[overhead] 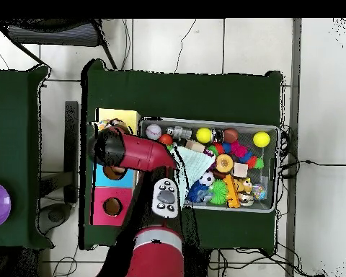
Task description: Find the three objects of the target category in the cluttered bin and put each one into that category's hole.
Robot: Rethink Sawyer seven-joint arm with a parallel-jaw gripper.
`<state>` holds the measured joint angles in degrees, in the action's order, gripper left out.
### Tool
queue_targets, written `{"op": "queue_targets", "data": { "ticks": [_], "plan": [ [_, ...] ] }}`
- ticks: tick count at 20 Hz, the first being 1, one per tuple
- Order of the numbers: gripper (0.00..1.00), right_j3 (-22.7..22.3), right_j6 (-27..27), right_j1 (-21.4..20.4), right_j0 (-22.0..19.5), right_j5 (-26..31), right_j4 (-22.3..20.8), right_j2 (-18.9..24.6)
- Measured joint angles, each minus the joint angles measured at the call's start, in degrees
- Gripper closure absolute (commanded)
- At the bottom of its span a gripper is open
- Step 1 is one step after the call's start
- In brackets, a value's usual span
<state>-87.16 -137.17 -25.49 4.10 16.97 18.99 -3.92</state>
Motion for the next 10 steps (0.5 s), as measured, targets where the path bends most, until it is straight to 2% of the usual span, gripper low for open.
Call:
{"op": "queue_targets", "data": {
  "ticks": [5, 10],
  "plan": [
    [1.0, 0.0, 0.0, 0.3, -2.5, -1.3, 0.0, 2.6],
    [1.0, 0.0, 0.0, 0.2, -3.1, -1.3, 0.0, 3.4]
  ]
}}
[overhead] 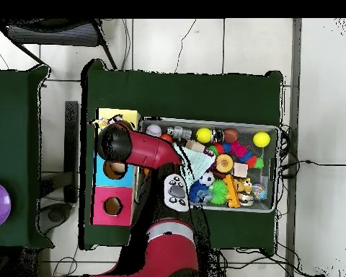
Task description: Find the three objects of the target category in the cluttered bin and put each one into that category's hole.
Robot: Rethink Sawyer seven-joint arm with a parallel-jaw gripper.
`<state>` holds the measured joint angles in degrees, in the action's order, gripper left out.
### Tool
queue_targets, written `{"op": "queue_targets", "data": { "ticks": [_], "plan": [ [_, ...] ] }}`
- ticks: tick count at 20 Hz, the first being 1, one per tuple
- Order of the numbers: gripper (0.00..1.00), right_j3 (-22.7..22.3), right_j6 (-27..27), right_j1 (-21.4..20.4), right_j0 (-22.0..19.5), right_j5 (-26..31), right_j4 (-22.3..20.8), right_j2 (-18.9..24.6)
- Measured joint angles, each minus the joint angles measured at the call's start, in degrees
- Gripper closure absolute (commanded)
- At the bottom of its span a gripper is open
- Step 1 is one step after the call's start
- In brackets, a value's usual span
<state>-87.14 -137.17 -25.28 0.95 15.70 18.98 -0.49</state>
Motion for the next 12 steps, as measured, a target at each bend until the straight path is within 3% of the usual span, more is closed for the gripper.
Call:
{"op": "queue_targets", "data": {
  "ticks": [7, 12],
  "plan": [
    [1.0, 0.0, 0.0, -0.1, 0.2, 0.2, 0.0, -0.1],
    [1.0, -0.1, 0.0, -0.3, 2.4, 1.3, 0.0, -2.5]
  ]
}}
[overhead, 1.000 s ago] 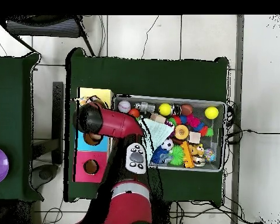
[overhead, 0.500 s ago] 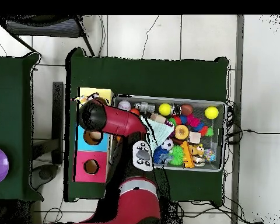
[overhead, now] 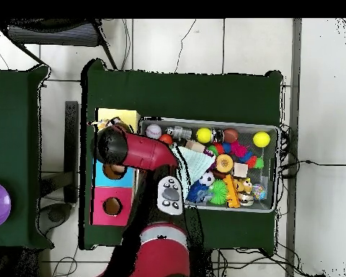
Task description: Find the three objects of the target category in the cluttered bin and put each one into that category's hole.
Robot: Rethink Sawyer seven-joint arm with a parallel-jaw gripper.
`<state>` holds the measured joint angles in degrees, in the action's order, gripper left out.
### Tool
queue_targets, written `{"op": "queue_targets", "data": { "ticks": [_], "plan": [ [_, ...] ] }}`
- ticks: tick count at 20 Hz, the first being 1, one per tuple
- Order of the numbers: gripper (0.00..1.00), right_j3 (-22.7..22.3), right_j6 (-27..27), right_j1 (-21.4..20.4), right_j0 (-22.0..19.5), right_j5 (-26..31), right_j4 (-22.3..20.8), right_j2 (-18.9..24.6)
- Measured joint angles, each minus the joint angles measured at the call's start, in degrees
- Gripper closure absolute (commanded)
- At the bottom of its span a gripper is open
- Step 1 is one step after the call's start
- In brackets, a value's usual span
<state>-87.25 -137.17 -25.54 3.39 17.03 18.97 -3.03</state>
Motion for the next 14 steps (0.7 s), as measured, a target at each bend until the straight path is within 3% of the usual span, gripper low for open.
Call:
{"op": "queue_targets", "data": {
  "ticks": [8, 14],
  "plan": [
    [1.0, -0.1, 0.0, -2.7, 7.5, 3.9, 0.5, -7.7],
    [1.0, -0.3, 0.0, -3.5, 9.1, 4.3, 1.3, -10.5]
  ]
}}
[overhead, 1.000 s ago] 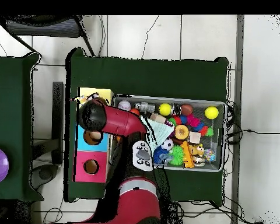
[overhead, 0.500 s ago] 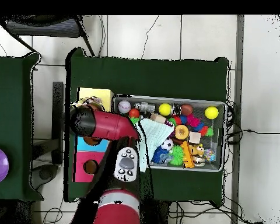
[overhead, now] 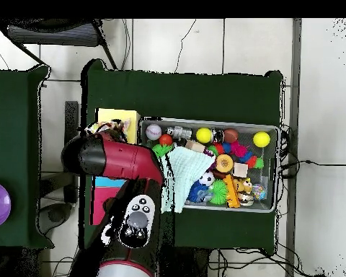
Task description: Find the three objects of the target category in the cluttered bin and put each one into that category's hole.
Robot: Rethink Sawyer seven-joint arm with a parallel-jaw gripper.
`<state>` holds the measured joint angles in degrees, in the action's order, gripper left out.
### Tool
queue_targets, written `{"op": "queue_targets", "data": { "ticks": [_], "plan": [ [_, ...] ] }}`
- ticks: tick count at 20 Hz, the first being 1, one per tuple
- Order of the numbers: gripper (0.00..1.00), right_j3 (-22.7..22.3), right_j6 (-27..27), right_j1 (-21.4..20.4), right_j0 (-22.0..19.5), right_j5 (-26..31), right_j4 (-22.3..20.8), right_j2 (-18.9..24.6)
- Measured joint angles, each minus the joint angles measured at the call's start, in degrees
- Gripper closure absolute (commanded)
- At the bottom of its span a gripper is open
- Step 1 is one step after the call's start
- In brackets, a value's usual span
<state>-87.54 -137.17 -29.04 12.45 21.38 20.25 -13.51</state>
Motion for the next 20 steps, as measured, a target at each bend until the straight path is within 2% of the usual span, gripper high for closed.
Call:
{"op": "queue_targets", "data": {
  "ticks": [10, 20],
  "plan": [
    [1.0, -0.5, 0.0, -0.2, 0.0, 0.0, 2.0, -1.5],
    [1.0, -3.1, 0.0, -1.7, -1.3, 0.0, 3.5, -1.4]
  ]
}}
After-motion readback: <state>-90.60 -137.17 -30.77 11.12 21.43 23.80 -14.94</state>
